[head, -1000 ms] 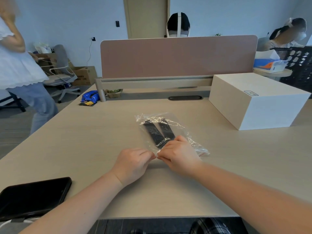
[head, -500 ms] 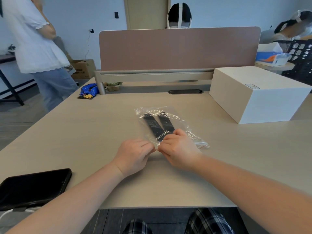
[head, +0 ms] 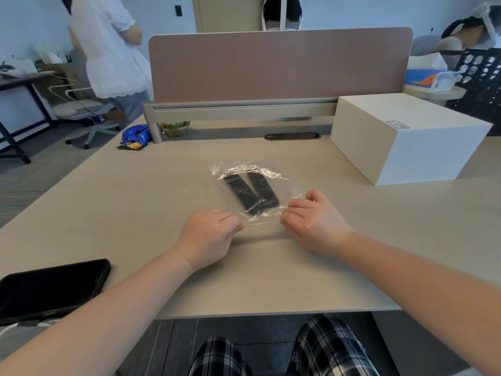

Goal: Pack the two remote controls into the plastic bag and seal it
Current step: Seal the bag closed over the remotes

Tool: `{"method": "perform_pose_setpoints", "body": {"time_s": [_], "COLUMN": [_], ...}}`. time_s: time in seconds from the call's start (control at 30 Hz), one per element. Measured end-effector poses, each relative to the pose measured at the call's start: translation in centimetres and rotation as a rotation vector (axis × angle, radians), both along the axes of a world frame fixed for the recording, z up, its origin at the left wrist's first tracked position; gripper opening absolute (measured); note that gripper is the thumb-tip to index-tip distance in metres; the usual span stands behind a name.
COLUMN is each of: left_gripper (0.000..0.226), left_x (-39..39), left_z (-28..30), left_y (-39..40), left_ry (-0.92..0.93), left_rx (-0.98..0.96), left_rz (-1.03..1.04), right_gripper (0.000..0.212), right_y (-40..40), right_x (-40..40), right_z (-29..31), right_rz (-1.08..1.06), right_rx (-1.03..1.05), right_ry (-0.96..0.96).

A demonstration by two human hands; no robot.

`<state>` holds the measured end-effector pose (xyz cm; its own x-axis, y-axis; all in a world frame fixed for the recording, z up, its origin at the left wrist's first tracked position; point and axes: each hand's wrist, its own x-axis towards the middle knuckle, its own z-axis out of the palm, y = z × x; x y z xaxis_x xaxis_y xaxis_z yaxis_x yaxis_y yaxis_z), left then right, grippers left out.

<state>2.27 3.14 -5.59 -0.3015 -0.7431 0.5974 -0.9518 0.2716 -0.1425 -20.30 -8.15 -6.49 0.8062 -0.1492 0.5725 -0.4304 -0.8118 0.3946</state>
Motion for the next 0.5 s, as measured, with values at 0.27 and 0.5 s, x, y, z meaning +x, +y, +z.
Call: {"method": "perform_pose_setpoints", "body": {"time_s": [0.27,0.5], "left_gripper": [0.033,0.034], "left_x": [0.8,1.0], "left_z": [-0.8,-1.0], "left_y": [0.5,0.9], "left_ry": [0.007,0.001], "left_rx": [0.057,0.077], "left_rz": [0.024,0.009], "right_gripper": [0.015,0.015], "right_y": [-1.3,-2.2], "right_x": [-4.1,-6.5], "right_z": [-0.5,-1.1], "right_rz": [-0.115,-0.214], "right_rx": [-0.024,0.035], "right_ry": [0.023,0.077]}}
